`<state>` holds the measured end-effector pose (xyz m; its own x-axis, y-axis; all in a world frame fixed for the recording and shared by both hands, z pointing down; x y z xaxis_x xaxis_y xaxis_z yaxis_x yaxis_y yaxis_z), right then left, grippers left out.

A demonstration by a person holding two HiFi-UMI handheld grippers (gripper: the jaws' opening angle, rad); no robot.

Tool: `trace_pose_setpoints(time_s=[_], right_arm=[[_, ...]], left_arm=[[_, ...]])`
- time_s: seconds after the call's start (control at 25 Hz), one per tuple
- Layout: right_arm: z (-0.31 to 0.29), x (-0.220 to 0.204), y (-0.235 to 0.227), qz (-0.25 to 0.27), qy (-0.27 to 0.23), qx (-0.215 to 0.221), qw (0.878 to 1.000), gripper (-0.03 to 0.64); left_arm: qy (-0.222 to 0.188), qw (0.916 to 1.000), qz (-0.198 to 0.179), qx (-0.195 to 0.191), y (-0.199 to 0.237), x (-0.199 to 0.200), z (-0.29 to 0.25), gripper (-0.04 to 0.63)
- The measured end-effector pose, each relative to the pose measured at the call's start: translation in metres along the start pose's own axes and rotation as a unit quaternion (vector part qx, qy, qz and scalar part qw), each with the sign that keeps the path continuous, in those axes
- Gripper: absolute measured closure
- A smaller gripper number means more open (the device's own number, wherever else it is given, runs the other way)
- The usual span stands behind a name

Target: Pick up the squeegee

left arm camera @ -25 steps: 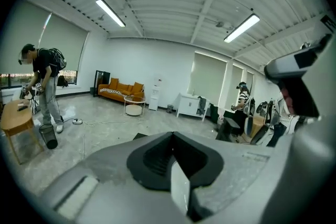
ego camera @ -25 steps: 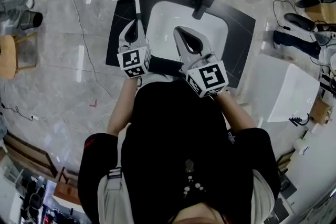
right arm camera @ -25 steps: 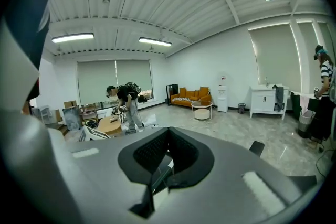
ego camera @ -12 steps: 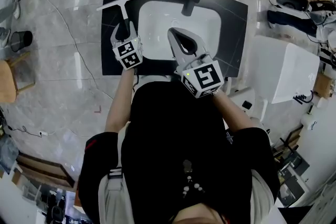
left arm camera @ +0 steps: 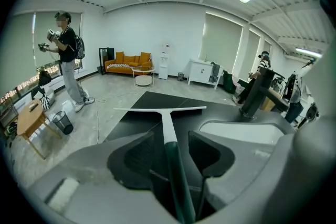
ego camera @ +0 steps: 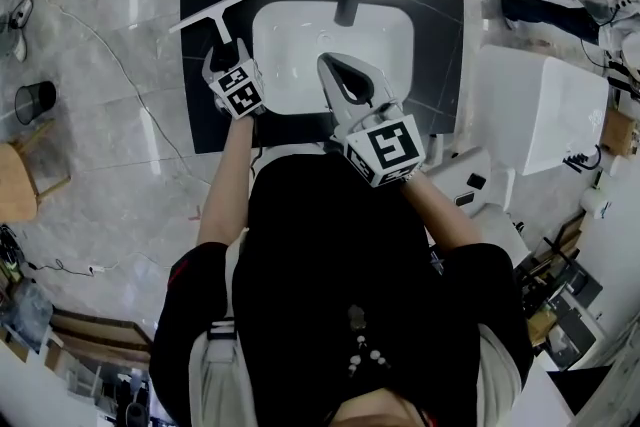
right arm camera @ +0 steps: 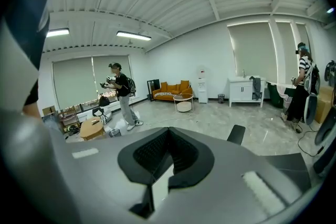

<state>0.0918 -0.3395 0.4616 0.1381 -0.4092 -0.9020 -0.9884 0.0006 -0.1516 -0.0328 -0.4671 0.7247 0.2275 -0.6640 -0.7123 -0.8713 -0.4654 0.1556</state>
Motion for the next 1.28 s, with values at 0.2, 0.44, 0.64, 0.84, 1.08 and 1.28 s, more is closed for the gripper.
trace_pose_setpoints(time_s=[0.2,0.44,0.64,0.84,1.08,1.28], right_arm=[[-0.003,-0.003,0.002,-0.002,0.002,-0.005,1.000,0.615],[-0.004,-0.003,-0.001,-0.005,0.003,-0.016,1.000,0.615],[-0.004,-0.006,0.000,-0.005,0.005,-0.021,1.000,0.615],[-0.005,-0.011,-0.001,-0.007,0.007,-0.023,1.000,0.615],[-0.003,-0.012,0.005,0.000,0.003,-0.019,1.000,0.615],[0.004,-0.012,0.004,0.002,-0.001,-0.018,1.000,0.615]], left_arm=[[0.010,0.9999,-0.001,0.000,0.001,-0.003,-0.009,0.393],[0.024,0.9997,-0.005,-0.002,0.000,-0.007,-0.017,0.393],[0.030,0.9995,0.001,0.007,0.004,-0.016,-0.026,0.394],[0.032,0.9993,0.004,0.018,0.004,-0.016,-0.030,0.480],[0.035,0.9989,0.012,0.029,0.012,-0.018,-0.027,0.489],[0.033,0.9991,0.008,0.025,0.011,-0.017,-0.020,0.489]])
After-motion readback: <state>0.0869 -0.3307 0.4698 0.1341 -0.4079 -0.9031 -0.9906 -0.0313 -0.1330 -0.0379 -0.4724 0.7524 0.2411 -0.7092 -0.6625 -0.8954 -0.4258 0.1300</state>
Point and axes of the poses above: the fingertips, and each gripper's own axes: z backward along the fingers, y to its left, x out of its top, the point moved 1 cm from there along z, backward along the fingers, and after that the axes turned 3 degrees about -x, right-handed, at the moved point
